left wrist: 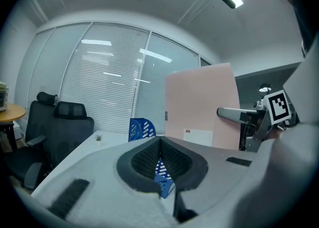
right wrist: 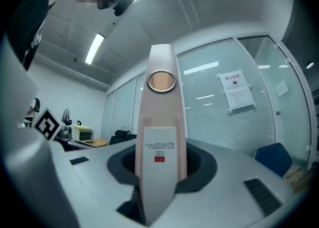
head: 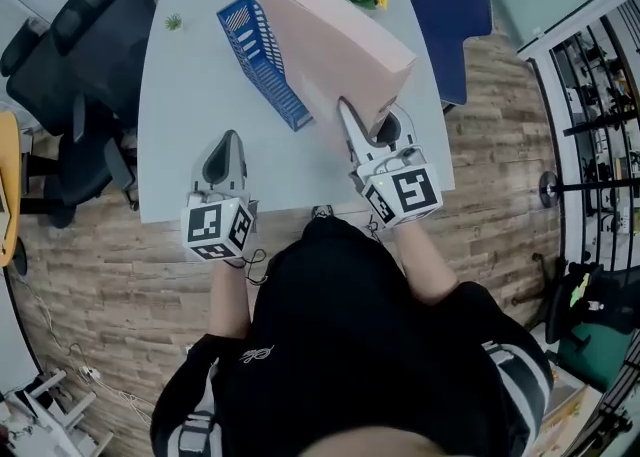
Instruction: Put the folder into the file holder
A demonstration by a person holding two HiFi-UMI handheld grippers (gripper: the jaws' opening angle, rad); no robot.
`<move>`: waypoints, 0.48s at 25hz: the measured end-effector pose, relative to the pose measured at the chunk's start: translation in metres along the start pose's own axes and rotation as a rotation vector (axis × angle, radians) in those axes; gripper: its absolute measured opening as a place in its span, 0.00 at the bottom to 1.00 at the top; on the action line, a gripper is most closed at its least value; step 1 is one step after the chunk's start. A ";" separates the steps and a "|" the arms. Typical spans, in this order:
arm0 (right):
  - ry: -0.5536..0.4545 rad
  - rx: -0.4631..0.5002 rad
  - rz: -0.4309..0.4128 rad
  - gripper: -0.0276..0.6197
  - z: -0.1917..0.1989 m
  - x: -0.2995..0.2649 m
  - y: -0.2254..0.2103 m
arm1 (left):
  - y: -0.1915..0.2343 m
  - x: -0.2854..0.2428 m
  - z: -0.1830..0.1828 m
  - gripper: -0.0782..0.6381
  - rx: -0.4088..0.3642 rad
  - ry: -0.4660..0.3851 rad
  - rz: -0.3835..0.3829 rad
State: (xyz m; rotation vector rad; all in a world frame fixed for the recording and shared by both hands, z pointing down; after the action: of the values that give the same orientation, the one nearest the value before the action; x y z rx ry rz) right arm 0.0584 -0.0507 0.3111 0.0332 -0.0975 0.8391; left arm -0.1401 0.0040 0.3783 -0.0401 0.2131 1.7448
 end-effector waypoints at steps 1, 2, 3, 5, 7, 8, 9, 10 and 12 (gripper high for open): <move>-0.003 -0.002 -0.006 0.24 0.002 -0.009 -0.005 | 0.001 -0.009 -0.001 0.11 -0.005 0.005 -0.001; -0.004 -0.003 -0.010 0.24 0.005 -0.018 -0.011 | 0.002 -0.017 -0.001 0.11 -0.010 0.012 0.000; -0.004 -0.007 -0.015 0.24 0.009 -0.026 -0.015 | 0.002 -0.024 0.000 0.11 -0.013 0.016 -0.002; 0.001 -0.028 -0.031 0.24 0.021 -0.041 -0.023 | 0.004 -0.035 0.003 0.11 -0.015 0.021 -0.018; 0.009 -0.048 -0.046 0.24 0.034 -0.055 -0.029 | 0.009 -0.043 0.006 0.11 -0.018 0.033 -0.039; 0.013 -0.047 -0.051 0.24 0.039 -0.063 -0.030 | 0.011 -0.047 0.008 0.11 -0.020 0.042 -0.046; 0.017 -0.042 -0.056 0.24 0.044 -0.071 -0.031 | 0.014 -0.050 0.011 0.11 -0.021 0.051 -0.049; 0.022 -0.035 -0.060 0.24 0.048 -0.079 -0.031 | 0.017 -0.052 0.013 0.11 -0.020 0.058 -0.053; 0.035 -0.032 -0.070 0.24 0.056 -0.090 -0.029 | 0.023 -0.053 0.016 0.11 -0.014 0.069 -0.067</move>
State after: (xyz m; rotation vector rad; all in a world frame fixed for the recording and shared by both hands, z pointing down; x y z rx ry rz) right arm 0.0163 -0.1403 0.3582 -0.0078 -0.0767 0.7679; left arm -0.1513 -0.0484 0.4048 -0.1166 0.2469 1.6798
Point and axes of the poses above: the fingertips, and each gripper's own axes: x backward along the fingers, y to its left, z out of its underside, the point moved 1 cm from there along x, backward along the fingers
